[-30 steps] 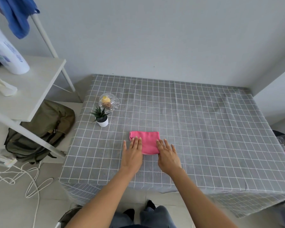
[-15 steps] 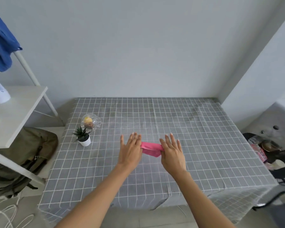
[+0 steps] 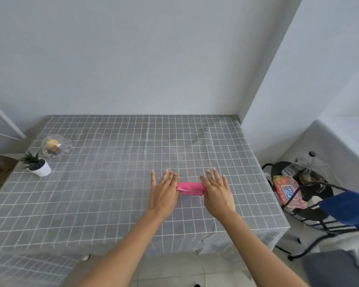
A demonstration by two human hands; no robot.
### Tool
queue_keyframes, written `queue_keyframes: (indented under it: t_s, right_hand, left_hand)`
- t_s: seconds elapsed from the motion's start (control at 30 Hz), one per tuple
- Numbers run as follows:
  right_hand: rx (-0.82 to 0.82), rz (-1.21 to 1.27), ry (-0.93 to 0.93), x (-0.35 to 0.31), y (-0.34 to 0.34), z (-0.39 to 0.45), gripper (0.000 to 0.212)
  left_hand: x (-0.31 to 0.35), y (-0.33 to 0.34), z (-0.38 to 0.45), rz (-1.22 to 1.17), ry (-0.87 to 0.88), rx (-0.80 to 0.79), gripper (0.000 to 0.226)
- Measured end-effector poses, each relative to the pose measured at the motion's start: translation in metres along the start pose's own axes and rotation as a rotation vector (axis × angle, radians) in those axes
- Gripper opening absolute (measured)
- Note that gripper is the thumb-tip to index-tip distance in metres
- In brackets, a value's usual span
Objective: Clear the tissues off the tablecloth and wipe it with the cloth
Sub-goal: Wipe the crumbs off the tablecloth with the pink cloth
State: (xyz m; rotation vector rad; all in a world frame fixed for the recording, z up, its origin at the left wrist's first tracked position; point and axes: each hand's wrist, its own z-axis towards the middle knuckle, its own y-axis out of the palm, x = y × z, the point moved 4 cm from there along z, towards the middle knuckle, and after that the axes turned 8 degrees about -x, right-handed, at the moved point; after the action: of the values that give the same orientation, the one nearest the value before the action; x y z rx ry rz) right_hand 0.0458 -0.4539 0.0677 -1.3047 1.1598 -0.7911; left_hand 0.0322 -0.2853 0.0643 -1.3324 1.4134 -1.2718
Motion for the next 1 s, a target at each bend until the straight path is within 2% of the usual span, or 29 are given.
queue_keyframes:
  t_s: [0.3,0.5,0.57,0.83,1.0]
  right_hand:
    - [-0.057,0.024,-0.016,0.097,-0.017,-0.008,0.047]
    - [0.103,0.085,0.002,0.133,-0.039,0.01,0.052]
    - [0.111,0.072,0.0,0.142,-0.033,0.007,0.052]
    - [-0.269,-0.034,0.009,0.165,0.05,-0.045,0.054]
    - [-0.345,-0.044,0.004,0.164,0.063,-0.057,0.06]
  left_hand:
    - [0.089,0.002,0.036,-0.075,0.016,-0.006,0.049]
    - [0.128,-0.005,0.065,-0.145,-0.06,0.098,0.051]
    - [0.137,0.008,0.063,-0.163,-0.08,0.081,0.054]
    - [0.154,0.084,0.027,0.003,-0.041,-0.188,0.062]
    - [0.156,0.091,0.013,0.047,-0.025,-0.243,0.062]
